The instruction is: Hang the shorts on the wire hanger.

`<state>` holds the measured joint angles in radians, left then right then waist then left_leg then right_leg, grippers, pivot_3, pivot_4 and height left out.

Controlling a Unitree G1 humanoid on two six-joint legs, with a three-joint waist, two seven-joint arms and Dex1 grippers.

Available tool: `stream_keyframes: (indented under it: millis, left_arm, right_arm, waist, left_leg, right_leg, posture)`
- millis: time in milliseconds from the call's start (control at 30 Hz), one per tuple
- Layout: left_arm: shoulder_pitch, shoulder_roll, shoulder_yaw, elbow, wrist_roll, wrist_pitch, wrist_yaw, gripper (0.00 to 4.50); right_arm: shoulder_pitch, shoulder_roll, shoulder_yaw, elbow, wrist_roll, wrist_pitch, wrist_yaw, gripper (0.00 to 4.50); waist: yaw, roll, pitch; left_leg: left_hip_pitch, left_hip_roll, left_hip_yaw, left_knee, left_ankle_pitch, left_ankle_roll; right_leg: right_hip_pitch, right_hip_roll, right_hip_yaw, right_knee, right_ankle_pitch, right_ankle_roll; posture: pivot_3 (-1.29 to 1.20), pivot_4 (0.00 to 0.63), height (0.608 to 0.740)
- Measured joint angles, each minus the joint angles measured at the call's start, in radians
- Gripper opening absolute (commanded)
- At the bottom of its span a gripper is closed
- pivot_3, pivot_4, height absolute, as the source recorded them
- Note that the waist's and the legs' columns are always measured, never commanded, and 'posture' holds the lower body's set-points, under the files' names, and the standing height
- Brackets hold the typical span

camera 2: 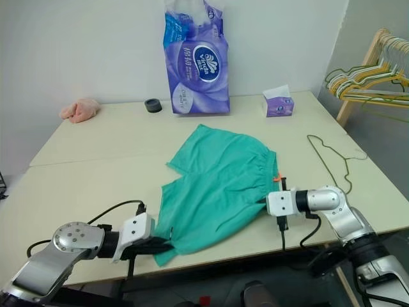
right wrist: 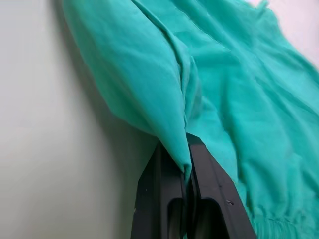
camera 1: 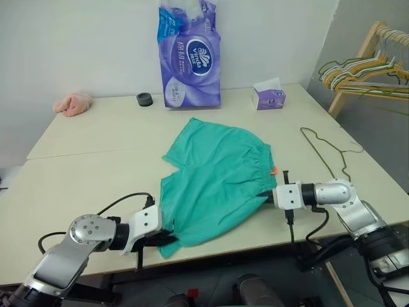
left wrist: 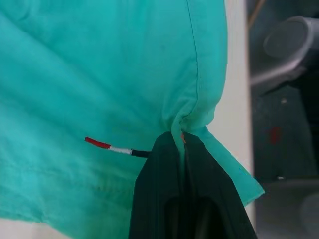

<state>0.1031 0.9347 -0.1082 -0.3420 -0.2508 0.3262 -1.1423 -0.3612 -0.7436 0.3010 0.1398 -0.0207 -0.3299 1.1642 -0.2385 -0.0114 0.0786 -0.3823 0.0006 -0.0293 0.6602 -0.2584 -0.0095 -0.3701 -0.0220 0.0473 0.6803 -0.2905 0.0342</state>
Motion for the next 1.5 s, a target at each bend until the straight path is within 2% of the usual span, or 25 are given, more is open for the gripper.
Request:
stream_keyframes:
  millis: [100, 267, 500, 633, 733, 900, 1100, 1133, 1167, 1333, 1500]
  left_arm:
    - [0.015, 0.009, 0.005, -0.012, -0.012, 0.000, -0.010, 0.00]
    - [0.070, 0.033, 0.006, -0.066, -0.045, 0.011, -0.054, 0.00]
    - [0.153, 0.089, 0.007, -0.097, -0.063, -0.013, -0.117, 0.00]
    - [0.149, 0.081, 0.005, -0.096, -0.059, -0.021, -0.107, 0.00]
    - [0.105, 0.039, 0.006, -0.097, -0.082, 0.025, -0.076, 0.64]
    - [0.082, 0.011, 0.012, -0.101, -0.129, 0.084, -0.048, 2.20]
    - [0.080, -0.003, 0.033, -0.128, -0.204, 0.148, -0.041, 4.04]
    - [0.073, -0.018, 0.044, -0.130, -0.231, 0.171, -0.029, 4.35]
    - [0.062, -0.033, 0.059, -0.133, -0.260, 0.193, -0.019, 4.44]
    - [-0.013, -0.111, 0.112, -0.130, -0.341, 0.262, 0.065, 4.44]
    - [-0.101, -0.159, 0.135, -0.130, -0.375, 0.289, 0.130, 4.44]
  right_arm:
    - [0.057, -0.084, 0.002, -0.097, 0.049, 0.082, 0.098, 0.05]
    - [0.110, -0.153, 0.002, -0.226, 0.095, 0.182, 0.185, 0.05]
    - [0.128, -0.184, 0.022, -0.273, 0.101, 0.211, 0.237, 0.05]
    - [0.125, -0.170, 0.038, -0.274, 0.069, 0.226, 0.215, 0.05]
    - [0.117, -0.181, 0.039, -0.295, 0.073, 0.268, 0.236, 0.62]
    - [0.112, -0.235, 0.036, -0.330, 0.090, 0.299, 0.290, 2.32]
    - [0.077, -0.275, -0.029, -0.410, 0.263, 0.459, 0.324, 4.41]
    - [0.062, -0.273, -0.052, -0.420, 0.299, 0.498, 0.322, 4.50]
    - [0.045, -0.272, -0.076, -0.427, 0.335, 0.541, 0.317, 4.50]
    - [-0.039, -0.201, -0.194, -0.345, 0.438, 0.739, 0.187, 4.50]
    - [-0.109, -0.022, -0.371, -0.126, 0.435, 0.808, -0.139, 4.50]
  waist:
    - [0.003, 0.001, 0.001]
    - [-0.003, 0.001, 0.001]
    - [-0.012, 0.002, 0.001]
    - [-0.010, 0.002, 0.002]
    - [-0.008, 0.002, 0.003]
    - [-0.010, 0.002, 0.003]
    - [-0.011, 0.002, 0.003]
    - [-0.011, 0.002, 0.003]
    - [-0.011, 0.002, 0.004]
    - [-0.008, 0.000, 0.004]
    - [-0.011, 0.000, 0.004]
  left_leg:
    - [0.000, 0.000, 0.000, 0.000, 0.000, 0.000]
    - [0.001, 0.002, 0.000, 0.000, -0.001, -0.001]
    - [0.001, 0.004, 0.001, 0.000, -0.002, -0.003]
    - [0.001, 0.004, 0.002, 0.000, -0.002, -0.003]
    - [0.001, 0.004, 0.002, 0.000, -0.002, -0.003]
    - [0.001, 0.005, 0.002, 0.000, -0.002, -0.003]
    - [0.001, 0.005, 0.002, 0.000, -0.003, -0.004]
    - [0.001, 0.005, 0.002, 0.000, -0.003, -0.004]
    - [0.001, 0.005, 0.001, 0.000, -0.003, -0.004]
    - [0.001, 0.005, 0.001, 0.001, -0.003, -0.004]
    - [0.000, 0.005, 0.002, 0.001, -0.003, -0.004]
  right_leg:
    - [0.000, 0.000, 0.000, 0.000, -0.002, 0.003]
    - [0.000, 0.001, 0.000, 0.000, -0.003, 0.003]
    - [-0.001, 0.003, 0.000, 0.000, -0.005, 0.002]
    - [-0.001, 0.003, 0.000, 0.000, -0.005, 0.002]
    - [0.000, 0.003, 0.000, 0.000, -0.005, 0.002]
    - [-0.001, 0.004, 0.000, 0.000, -0.005, 0.002]
    - [-0.001, 0.004, 0.000, 0.000, -0.005, 0.002]
    - [-0.001, 0.004, 0.000, 0.000, -0.005, 0.002]
    - [-0.001, 0.004, 0.000, 0.000, -0.005, 0.002]
    - [0.000, 0.004, 0.000, 0.000, -0.005, 0.002]
    - [-0.001, 0.005, 0.001, 0.000, -0.003, 0.000]
  posture:
    - [-0.28, 0.050, 0.740]
    - [-0.29, 0.050, 0.740]
    - [-0.30, 0.051, 0.740]
    - [-0.29, 0.052, 0.740]
    - [-0.29, 0.051, 0.740]
    - [-0.29, 0.051, 0.740]
    - [-0.29, 0.052, 0.740]
    - [-0.29, 0.053, 0.740]
    - [-0.29, 0.052, 0.740]
    - [-0.29, 0.054, 0.740]
    - [-0.29, 0.053, 0.740]
